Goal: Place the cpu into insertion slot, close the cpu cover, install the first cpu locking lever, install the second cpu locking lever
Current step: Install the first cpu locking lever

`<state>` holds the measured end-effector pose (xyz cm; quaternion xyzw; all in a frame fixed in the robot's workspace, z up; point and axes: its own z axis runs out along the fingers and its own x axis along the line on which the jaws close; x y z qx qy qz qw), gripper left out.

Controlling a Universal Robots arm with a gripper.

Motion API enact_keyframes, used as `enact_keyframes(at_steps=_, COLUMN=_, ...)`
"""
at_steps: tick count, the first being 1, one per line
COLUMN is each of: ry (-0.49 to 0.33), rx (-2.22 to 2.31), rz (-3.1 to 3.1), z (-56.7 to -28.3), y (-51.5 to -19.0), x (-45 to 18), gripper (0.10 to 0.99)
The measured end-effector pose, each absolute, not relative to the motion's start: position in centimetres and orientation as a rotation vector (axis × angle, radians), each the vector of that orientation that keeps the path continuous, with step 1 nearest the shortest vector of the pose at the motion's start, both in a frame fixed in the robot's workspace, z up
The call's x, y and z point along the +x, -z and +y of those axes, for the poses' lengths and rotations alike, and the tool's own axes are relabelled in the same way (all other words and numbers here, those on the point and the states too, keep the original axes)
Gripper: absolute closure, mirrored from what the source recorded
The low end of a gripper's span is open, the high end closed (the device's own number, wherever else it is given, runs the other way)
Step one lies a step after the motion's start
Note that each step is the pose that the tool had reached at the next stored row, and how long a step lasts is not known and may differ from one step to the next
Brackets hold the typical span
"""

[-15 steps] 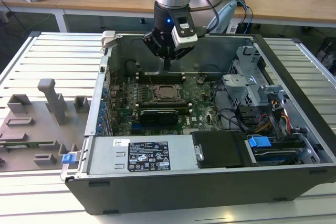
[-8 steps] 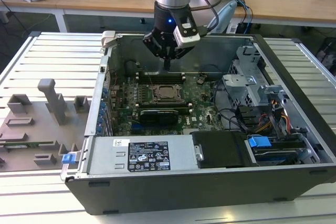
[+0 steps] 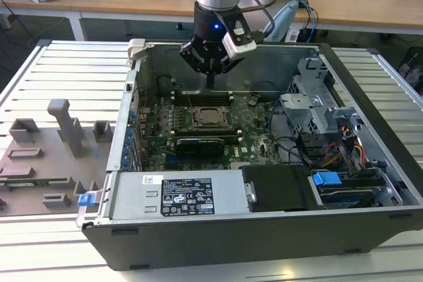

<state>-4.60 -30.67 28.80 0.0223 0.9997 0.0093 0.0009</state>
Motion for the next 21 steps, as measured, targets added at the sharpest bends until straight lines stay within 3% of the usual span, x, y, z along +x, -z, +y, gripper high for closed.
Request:
enact_keyframes(at_steps=14, ry=-0.029, rx=-0.363, rz=3.121, z=-30.67, y=-28.8, x=-4.6, gripper=0.98)
enact_keyframes(at_steps=21, ry=-0.029, rx=-0.37, rz=3.12, z=-30.67, y=-28.8, x=-5.1, gripper=0.98)
